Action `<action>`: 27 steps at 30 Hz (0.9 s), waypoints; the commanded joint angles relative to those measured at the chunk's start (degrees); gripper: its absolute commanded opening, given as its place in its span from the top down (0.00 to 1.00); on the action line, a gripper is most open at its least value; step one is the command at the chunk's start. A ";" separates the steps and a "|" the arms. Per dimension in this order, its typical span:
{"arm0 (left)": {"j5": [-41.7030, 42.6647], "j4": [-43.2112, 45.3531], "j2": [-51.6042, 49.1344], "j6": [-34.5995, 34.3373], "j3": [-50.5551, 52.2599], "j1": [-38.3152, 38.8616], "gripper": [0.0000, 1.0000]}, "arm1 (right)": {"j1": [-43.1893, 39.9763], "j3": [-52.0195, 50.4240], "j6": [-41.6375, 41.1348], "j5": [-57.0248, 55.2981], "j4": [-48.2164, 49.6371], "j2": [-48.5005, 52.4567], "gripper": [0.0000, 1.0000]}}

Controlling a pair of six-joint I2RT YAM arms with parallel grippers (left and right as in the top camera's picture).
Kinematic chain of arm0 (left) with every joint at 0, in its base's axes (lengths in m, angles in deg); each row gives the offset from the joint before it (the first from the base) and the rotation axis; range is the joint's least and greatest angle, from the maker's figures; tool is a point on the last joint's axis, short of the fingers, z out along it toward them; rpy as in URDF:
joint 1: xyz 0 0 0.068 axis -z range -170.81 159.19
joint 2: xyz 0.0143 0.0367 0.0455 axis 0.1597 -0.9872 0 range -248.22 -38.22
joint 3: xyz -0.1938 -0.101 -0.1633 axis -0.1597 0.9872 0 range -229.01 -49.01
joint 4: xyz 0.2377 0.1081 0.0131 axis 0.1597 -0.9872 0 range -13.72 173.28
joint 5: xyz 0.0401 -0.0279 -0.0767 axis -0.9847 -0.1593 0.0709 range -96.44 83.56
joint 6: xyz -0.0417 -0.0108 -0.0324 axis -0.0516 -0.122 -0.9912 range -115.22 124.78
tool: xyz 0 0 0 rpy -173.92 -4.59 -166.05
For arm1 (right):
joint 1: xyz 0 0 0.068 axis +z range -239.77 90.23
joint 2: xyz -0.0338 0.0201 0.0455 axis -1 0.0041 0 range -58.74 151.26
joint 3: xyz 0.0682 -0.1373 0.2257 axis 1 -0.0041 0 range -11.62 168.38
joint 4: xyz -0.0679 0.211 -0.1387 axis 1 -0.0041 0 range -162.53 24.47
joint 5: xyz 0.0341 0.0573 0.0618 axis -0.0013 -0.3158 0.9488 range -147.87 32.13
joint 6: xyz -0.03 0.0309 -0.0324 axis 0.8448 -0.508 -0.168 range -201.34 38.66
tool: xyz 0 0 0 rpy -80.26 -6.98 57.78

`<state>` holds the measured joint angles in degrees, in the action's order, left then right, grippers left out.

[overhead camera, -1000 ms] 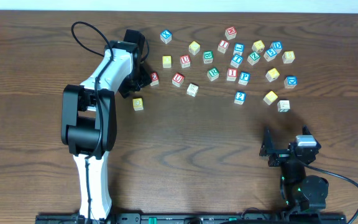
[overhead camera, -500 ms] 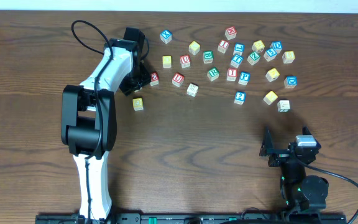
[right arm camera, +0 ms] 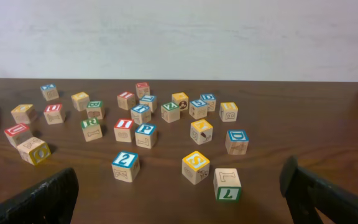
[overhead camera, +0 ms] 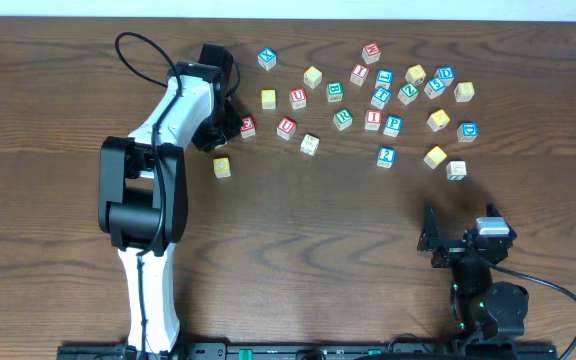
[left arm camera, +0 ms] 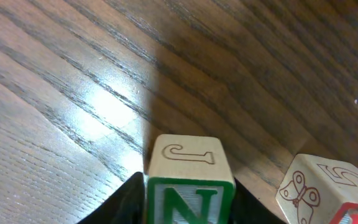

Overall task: Spell out NEURIPS
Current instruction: 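Lower the left gripper around the green N block and close, then lift the green N block and carry it toward the table center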

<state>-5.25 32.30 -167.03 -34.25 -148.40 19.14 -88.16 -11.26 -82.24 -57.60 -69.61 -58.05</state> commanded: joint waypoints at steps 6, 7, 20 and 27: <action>-0.13 -0.26 -0.28 0.00 -1.57 -0.26 0.70 | -0.44 -0.04 -0.76 0.11 -0.28 -0.31 0.01; -0.13 -0.26 -0.28 0.00 -1.57 -0.26 0.70 | -0.44 -0.04 -0.76 0.11 -0.26 -0.31 0.01; -0.13 -0.13 -0.28 4.55 -2.56 -0.26 0.70 | -0.44 -0.04 -0.76 0.09 -0.26 -0.31 0.01; -0.37 -0.31 2.84 10.16 -3.02 -0.26 0.70 | -0.44 -0.04 -0.76 0.11 -0.26 -0.31 0.01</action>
<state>-5.25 32.34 -167.01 -28.19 -150.11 19.14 -88.16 -11.26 -82.24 -57.60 -69.59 -58.05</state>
